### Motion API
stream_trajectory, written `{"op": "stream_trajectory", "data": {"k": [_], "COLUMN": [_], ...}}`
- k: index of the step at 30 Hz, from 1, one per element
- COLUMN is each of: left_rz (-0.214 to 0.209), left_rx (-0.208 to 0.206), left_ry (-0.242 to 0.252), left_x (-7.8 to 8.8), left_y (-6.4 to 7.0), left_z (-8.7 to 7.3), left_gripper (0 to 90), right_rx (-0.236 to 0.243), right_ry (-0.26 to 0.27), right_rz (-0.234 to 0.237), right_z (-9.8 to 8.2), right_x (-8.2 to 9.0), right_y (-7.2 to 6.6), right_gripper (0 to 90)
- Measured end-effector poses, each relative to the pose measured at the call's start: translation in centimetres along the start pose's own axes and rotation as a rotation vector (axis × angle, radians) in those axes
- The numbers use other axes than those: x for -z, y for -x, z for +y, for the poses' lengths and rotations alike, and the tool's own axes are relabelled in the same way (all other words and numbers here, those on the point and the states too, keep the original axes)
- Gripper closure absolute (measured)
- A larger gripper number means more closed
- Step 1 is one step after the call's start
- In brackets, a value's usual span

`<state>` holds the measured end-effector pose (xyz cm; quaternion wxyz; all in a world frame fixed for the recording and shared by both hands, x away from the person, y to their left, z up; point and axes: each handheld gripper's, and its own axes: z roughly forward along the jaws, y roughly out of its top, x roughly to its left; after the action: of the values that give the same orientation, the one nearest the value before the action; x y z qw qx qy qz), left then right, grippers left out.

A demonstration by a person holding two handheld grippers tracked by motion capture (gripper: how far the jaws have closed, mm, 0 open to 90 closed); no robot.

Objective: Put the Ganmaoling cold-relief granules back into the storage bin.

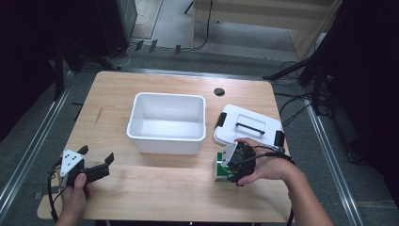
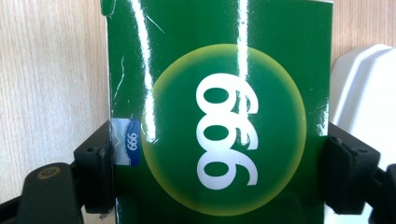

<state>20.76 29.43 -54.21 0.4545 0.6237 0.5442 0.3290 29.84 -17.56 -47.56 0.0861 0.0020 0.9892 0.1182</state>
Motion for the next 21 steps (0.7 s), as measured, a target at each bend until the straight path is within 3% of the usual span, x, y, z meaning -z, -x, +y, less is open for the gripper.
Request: {"op": "stream_trajectory", "data": {"k": [7,21], "left_rz": [0.001,0.0], "left_rx": [0.0,0.001], "left_ry": [0.001,0.002], "left_x": [0.0,0.0], "left_y": [0.0,0.0], "left_z": [0.0,0.0], "left_gripper": [4.5,4.5], "right_rx": [0.009,-0.021], "right_ry": [-0.022,0.003], "right_rz": [0.026,-0.005], "right_z": [0.2,0.6], "right_x": [0.2,3.0], "right_y": [0.1,1.7], "right_gripper": [17.5,17.5]}}
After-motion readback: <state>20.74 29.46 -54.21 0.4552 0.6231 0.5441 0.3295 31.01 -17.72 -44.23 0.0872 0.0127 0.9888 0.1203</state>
